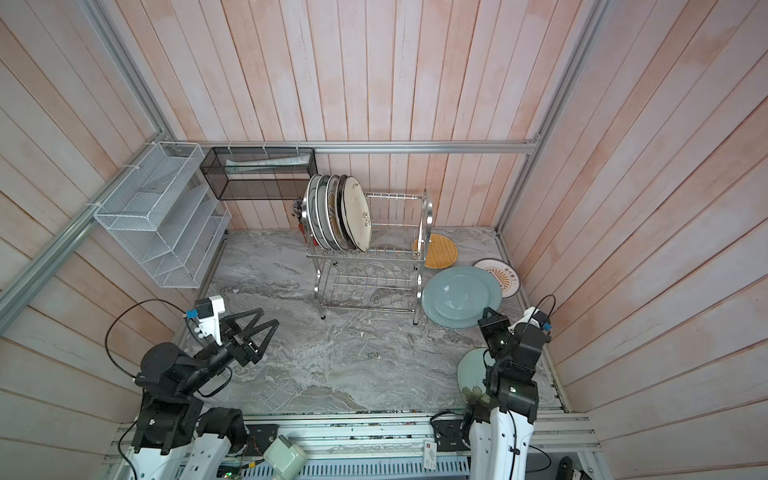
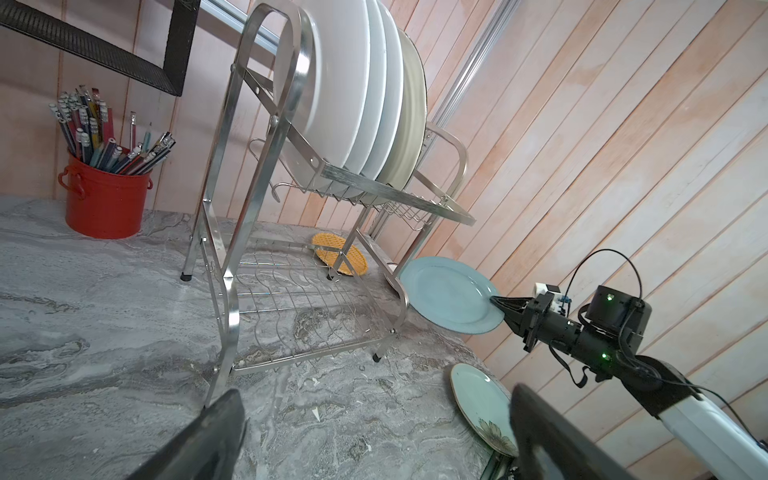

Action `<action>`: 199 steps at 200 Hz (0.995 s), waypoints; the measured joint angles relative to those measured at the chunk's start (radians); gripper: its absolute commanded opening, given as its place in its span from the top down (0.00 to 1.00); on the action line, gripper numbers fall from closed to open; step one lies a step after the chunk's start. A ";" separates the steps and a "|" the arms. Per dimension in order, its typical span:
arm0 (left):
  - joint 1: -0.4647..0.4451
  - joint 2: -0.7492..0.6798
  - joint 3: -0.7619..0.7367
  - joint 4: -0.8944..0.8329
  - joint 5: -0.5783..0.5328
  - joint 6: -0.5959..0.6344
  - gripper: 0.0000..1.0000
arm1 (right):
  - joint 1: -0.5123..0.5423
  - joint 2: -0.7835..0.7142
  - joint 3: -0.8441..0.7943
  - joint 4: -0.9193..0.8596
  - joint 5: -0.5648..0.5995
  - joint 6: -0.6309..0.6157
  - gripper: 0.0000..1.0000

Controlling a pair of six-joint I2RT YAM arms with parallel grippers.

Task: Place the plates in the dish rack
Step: 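Tilt the teal plate up on edge with the right gripper, then close the left gripper on the raised teal rim while the right holds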

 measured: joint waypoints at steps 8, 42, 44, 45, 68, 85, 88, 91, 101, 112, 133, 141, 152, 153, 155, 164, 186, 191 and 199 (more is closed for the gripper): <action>0.000 0.000 0.000 0.000 0.000 0.000 0.00 | 0.000 -0.001 0.010 -0.005 -0.002 0.004 1.00; 0.000 0.000 0.000 0.000 0.000 0.000 0.00 | 0.014 -0.009 0.071 -0.052 -0.029 0.014 1.00; 0.000 0.000 0.000 0.000 0.000 0.000 0.00 | 0.014 -0.010 0.074 -0.055 -0.030 0.014 1.00; 0.000 0.000 0.000 0.000 0.000 0.000 0.00 | 0.014 -0.010 0.076 -0.055 -0.030 0.014 1.00; 0.000 0.000 0.000 0.000 0.000 0.000 0.00 | 0.014 -0.024 0.099 -0.069 -0.031 0.018 1.00; 0.000 0.000 0.000 0.000 0.000 0.000 0.00 | 0.018 -0.045 0.105 -0.087 -0.034 0.022 1.00; 0.000 0.000 0.000 0.000 0.000 0.000 0.00 | 0.020 -0.048 0.106 -0.088 -0.035 0.023 1.00; 0.000 0.000 0.000 0.000 0.000 0.000 0.00 | 0.021 -0.052 0.106 -0.090 -0.037 0.024 1.00; 0.000 0.000 0.000 0.000 0.000 0.000 0.00 | 0.031 -0.062 0.106 -0.097 -0.044 0.031 1.00; 0.000 0.000 0.000 0.000 0.000 0.000 0.00 | 0.041 -0.072 0.105 -0.105 -0.044 0.037 1.00; 0.000 0.000 0.000 0.000 0.000 0.000 0.00 | 0.063 -0.087 0.102 -0.110 -0.045 0.043 1.00; -0.008 0.000 0.000 0.000 0.000 0.000 0.00 | 0.072 -0.093 0.098 -0.109 -0.049 0.048 1.00; -0.030 0.004 0.000 0.000 -0.008 -0.005 0.00 | 0.084 -0.101 0.087 -0.106 -0.061 0.058 1.00; -0.032 0.004 0.000 0.000 -0.009 -0.005 0.00 | 0.085 -0.101 0.087 -0.106 -0.061 0.059 1.00; -0.038 0.006 0.000 0.000 -0.011 -0.010 0.00 | 0.088 -0.102 0.084 -0.106 -0.064 0.061 1.00; -0.063 0.018 -0.006 0.014 -0.012 -0.032 0.00 | 0.099 -0.107 0.072 -0.103 -0.074 0.069 1.00; -0.124 0.057 -0.095 0.142 -0.007 -0.137 0.00 | 0.122 -0.112 0.050 -0.107 -0.101 0.080 1.00; -0.150 0.072 -0.122 0.167 -0.017 -0.158 0.00 | 0.126 -0.112 0.050 -0.109 -0.106 0.082 1.00; -0.197 0.099 -0.155 0.193 -0.035 -0.185 0.00 | 0.130 -0.114 0.049 -0.109 -0.113 0.085 1.00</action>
